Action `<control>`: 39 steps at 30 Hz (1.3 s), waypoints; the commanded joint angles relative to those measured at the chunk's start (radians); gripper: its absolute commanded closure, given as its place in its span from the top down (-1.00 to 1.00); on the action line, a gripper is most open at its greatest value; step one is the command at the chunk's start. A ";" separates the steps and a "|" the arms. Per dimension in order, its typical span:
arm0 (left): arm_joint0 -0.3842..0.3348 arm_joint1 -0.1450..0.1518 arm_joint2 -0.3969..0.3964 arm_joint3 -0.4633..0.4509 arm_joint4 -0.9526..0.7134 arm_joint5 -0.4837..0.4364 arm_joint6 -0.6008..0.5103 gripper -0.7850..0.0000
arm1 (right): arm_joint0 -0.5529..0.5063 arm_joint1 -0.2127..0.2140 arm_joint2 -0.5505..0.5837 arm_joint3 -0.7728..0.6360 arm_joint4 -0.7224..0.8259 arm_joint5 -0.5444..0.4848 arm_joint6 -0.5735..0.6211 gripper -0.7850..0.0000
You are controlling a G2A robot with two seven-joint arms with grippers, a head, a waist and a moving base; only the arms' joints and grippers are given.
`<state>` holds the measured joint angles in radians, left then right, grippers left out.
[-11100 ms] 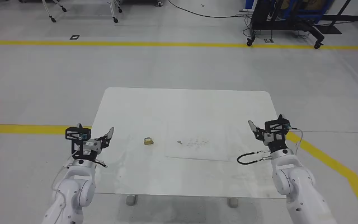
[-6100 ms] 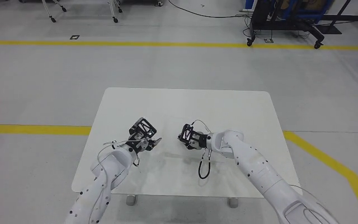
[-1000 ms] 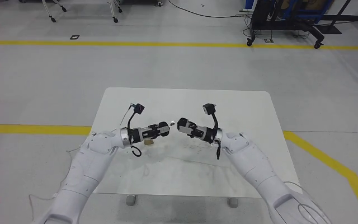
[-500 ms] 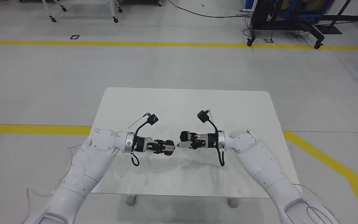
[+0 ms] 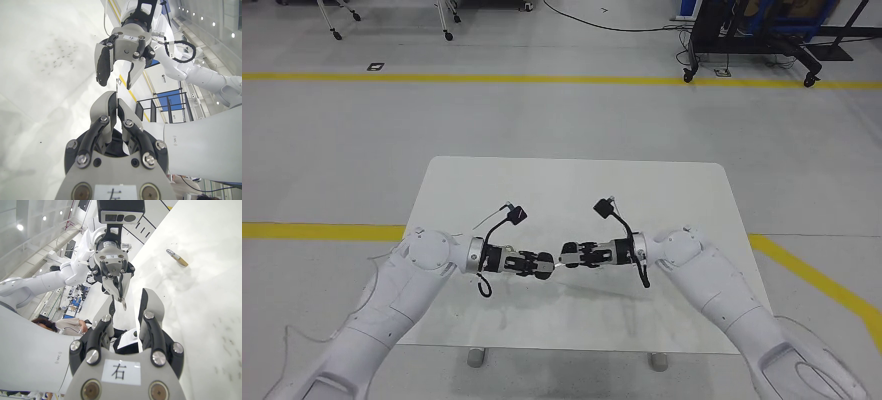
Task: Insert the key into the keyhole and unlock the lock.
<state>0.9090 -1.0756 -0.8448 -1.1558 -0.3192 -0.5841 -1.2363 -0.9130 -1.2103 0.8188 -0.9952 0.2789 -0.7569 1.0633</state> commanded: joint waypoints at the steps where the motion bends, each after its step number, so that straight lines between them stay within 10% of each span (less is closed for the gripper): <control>1: -0.005 0.004 0.014 0.002 -0.005 -0.004 0.004 -1.00 | 0.008 0.003 -0.017 0.005 0.007 -0.002 -0.002 -0.35; 6: -0.018 0.014 0.044 0.005 -0.016 -0.017 0.017 -1.00 | 0.024 0.011 -0.059 0.012 0.037 -0.008 -0.008 -1.00; 22: -0.050 0.036 0.107 0.023 -0.052 -0.054 0.055 -1.00 | 0.069 0.039 -0.177 0.019 0.142 -0.021 -0.021 -1.00; 24: -0.052 0.038 0.112 0.024 -0.058 -0.059 0.059 -1.00 | 0.075 0.041 -0.189 0.024 0.150 -0.023 -0.023 -0.26; 26: -0.055 0.040 0.117 0.026 -0.063 -0.062 0.063 -1.00 | 0.081 0.043 -0.200 0.029 0.156 -0.026 -0.026 -0.18; 39: -0.072 0.051 0.150 0.032 -0.083 -0.078 0.079 -1.00 | 0.111 0.048 -0.265 0.047 0.195 -0.042 -0.042 -1.00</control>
<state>0.8384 -1.0252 -0.6972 -1.1248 -0.4016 -0.6615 -1.1587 -0.8040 -1.1626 0.5577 -0.9497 0.4712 -0.7973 1.0230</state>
